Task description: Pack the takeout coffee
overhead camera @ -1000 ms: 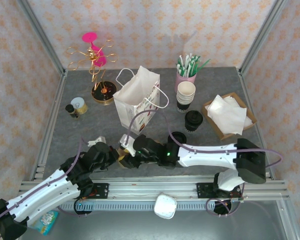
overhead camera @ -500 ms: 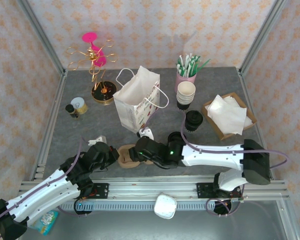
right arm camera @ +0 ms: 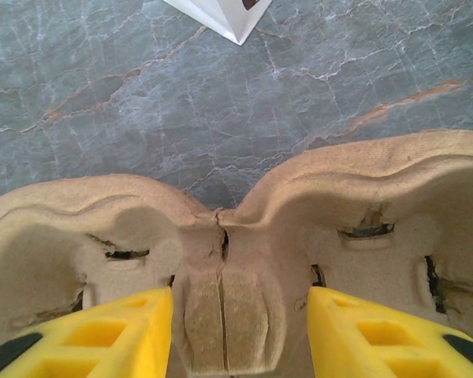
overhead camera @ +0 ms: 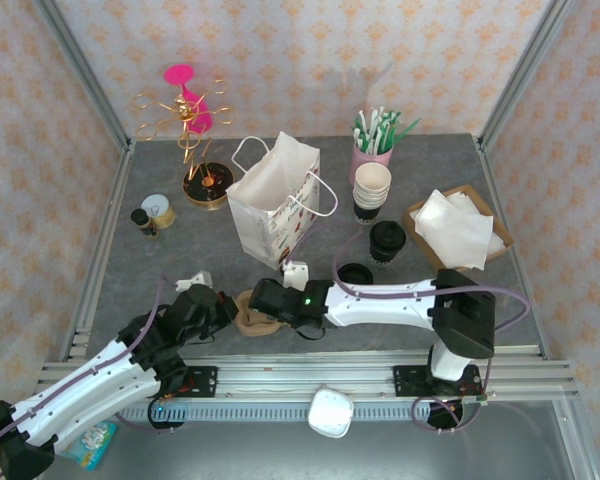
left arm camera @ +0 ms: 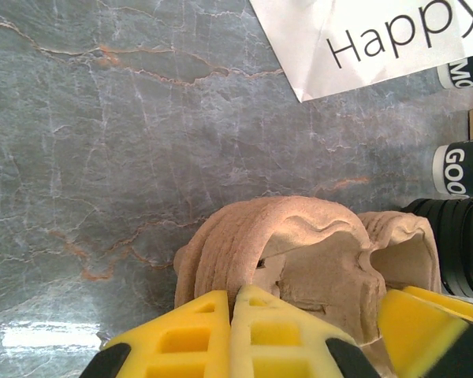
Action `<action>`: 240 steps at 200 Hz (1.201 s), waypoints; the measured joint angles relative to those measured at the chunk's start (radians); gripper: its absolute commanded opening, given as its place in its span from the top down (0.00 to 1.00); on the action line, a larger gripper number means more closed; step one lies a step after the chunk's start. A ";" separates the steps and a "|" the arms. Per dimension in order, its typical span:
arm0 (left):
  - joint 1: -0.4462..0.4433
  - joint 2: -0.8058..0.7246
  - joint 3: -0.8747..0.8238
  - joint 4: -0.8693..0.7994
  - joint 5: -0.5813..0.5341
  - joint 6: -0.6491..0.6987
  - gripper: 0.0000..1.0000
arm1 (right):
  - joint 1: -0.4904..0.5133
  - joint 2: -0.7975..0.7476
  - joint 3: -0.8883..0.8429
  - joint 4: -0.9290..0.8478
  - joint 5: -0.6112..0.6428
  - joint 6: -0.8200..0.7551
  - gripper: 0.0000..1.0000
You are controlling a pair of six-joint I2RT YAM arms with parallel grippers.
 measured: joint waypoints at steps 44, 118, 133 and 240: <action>0.000 -0.002 0.000 -0.001 0.000 0.000 1.00 | -0.003 0.056 0.046 -0.027 0.023 0.005 0.55; 0.000 -0.002 0.000 -0.008 -0.001 0.000 1.00 | -0.010 0.063 0.050 -0.026 0.024 -0.003 0.67; 0.000 -0.002 0.000 -0.011 -0.001 0.000 1.00 | -0.010 0.063 0.050 -0.026 0.024 -0.004 0.68; 0.000 0.034 0.000 -0.018 -0.030 0.000 1.00 | -0.015 -0.006 0.050 0.005 -0.023 -0.007 0.71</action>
